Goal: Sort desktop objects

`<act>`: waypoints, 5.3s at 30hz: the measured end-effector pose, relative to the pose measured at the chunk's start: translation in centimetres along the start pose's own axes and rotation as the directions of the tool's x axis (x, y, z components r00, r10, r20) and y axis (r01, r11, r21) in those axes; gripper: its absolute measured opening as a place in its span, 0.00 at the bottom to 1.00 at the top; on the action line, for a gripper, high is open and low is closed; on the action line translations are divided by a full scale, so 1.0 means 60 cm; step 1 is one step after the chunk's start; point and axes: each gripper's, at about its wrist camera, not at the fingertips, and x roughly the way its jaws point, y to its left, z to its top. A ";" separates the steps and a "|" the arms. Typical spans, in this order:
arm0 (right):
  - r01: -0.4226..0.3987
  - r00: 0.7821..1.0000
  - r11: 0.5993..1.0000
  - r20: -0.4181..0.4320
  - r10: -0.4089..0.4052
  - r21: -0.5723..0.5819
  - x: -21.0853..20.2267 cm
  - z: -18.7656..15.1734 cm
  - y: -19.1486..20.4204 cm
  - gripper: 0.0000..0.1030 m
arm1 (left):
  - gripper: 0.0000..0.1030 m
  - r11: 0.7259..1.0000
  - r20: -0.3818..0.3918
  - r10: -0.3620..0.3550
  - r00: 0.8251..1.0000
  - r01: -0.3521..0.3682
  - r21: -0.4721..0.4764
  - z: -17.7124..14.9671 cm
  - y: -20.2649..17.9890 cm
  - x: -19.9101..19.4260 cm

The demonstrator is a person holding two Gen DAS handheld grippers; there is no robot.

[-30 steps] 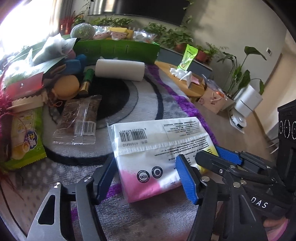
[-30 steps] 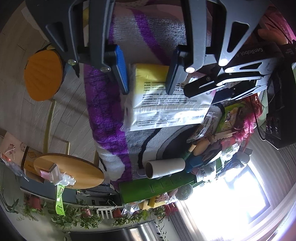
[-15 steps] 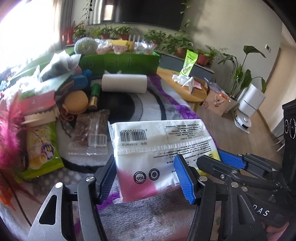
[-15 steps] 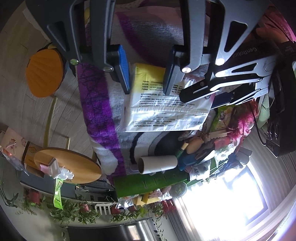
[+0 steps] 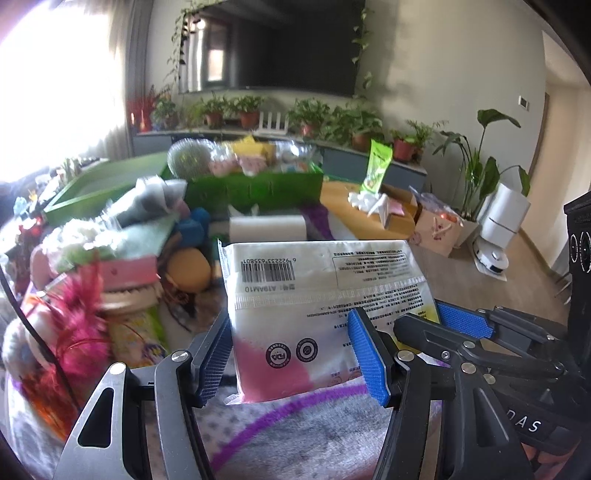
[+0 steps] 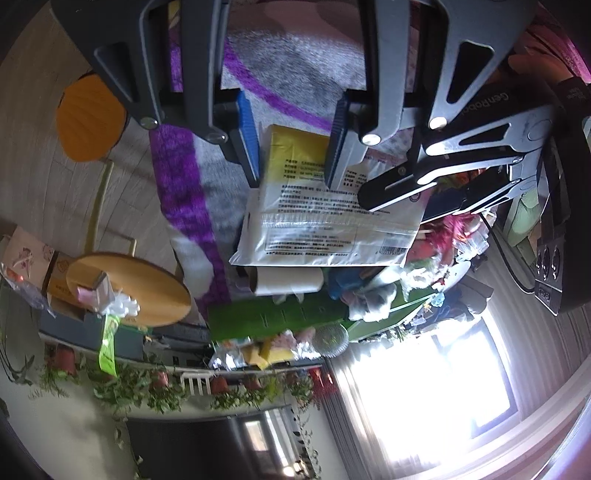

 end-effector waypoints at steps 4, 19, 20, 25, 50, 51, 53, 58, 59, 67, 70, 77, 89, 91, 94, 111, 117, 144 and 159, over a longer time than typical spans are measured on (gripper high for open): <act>-0.020 0.999 1.000 0.035 0.021 -0.021 -0.008 0.018 0.016 0.35 | 0.61 1.000 0.043 0.023 0.999 -0.023 0.005 0.017 0.011 -0.020; -0.079 0.988 0.988 0.122 0.095 -0.130 -0.009 0.093 0.106 0.35 | 0.61 0.994 0.196 0.112 0.974 -0.109 -0.026 0.066 0.085 -0.084; -0.082 0.987 0.987 0.125 0.099 -0.136 -0.008 0.098 0.112 0.35 | 0.61 0.993 0.201 0.116 0.973 -0.112 -0.030 0.068 0.090 -0.088; -0.097 0.983 0.982 0.138 0.120 -0.164 0.001 0.120 0.141 0.35 | 0.61 0.990 0.228 0.143 0.963 -0.137 -0.041 0.079 0.122 -0.102; -0.151 0.977 0.958 0.112 0.183 -0.244 0.091 0.222 0.300 0.35 | 0.61 0.976 0.252 0.209 0.945 -0.184 -0.121 0.140 0.307 -0.126; -0.151 0.977 0.957 0.112 0.183 -0.246 0.093 0.226 0.305 0.35 | 0.61 0.976 0.253 0.209 0.945 -0.183 -0.122 0.144 0.313 -0.126; -0.149 0.977 0.957 0.114 0.182 -0.251 0.097 0.236 0.314 0.35 | 0.61 0.975 0.256 0.211 0.944 -0.184 -0.125 0.153 0.324 -0.126; -0.153 0.974 0.954 0.121 0.189 -0.260 0.110 0.266 0.338 0.35 | 0.61 0.973 0.269 0.219 0.938 -0.189 -0.130 0.176 0.350 -0.132; -0.153 0.974 0.953 0.124 0.190 -0.261 0.112 0.271 0.342 0.35 | 0.61 0.973 0.272 0.220 0.937 -0.191 -0.130 0.180 0.355 -0.133; -0.158 0.973 0.951 0.123 0.196 -0.264 0.141 0.316 0.371 0.35 | 0.61 0.972 0.279 0.224 0.934 -0.194 -0.132 0.214 0.400 -0.123; -0.159 0.974 0.952 0.118 0.195 -0.261 0.158 0.333 0.376 0.35 | 0.61 0.972 0.277 0.225 0.934 -0.196 -0.129 0.227 0.415 -0.113; -0.175 0.973 0.953 0.105 0.206 -0.247 0.201 0.370 0.384 0.35 | 0.61 0.969 0.268 0.237 0.934 -0.209 -0.129 0.256 0.447 -0.086; -0.194 0.976 0.955 0.056 0.212 -0.224 0.288 0.413 0.389 0.34 | 0.61 0.963 0.228 0.260 0.938 -0.235 -0.133 0.285 0.497 -0.020; -0.202 0.975 0.955 0.042 0.216 -0.216 0.307 0.419 0.391 0.34 | 0.61 0.961 0.212 0.264 0.941 -0.238 -0.138 0.289 0.508 -0.005; -0.208 0.976 0.956 0.024 0.218 -0.207 0.333 0.424 0.394 0.34 | 0.61 0.959 0.201 0.268 0.942 -0.242 -0.144 0.291 0.522 0.009; -0.237 0.971 0.962 -0.079 0.227 -0.139 0.458 0.438 0.388 0.32 | 0.60 0.952 0.113 0.282 0.953 -0.264 -0.152 0.294 0.580 0.107; -0.224 0.969 0.967 -0.129 0.209 -0.117 0.499 0.427 0.386 0.32 | 0.60 0.953 0.059 0.267 0.962 -0.254 -0.166 0.284 0.602 0.146; -0.155 0.949 0.981 -0.294 0.115 -0.118 0.600 0.391 0.389 0.32 | 0.61 0.942 -0.099 0.242 0.965 -0.258 -0.213 0.234 0.657 0.239; -0.155 0.958 0.976 -0.264 0.112 -0.152 0.570 0.401 0.401 0.31 | 0.61 0.941 -0.037 0.279 0.960 -0.281 -0.189 0.252 0.638 0.190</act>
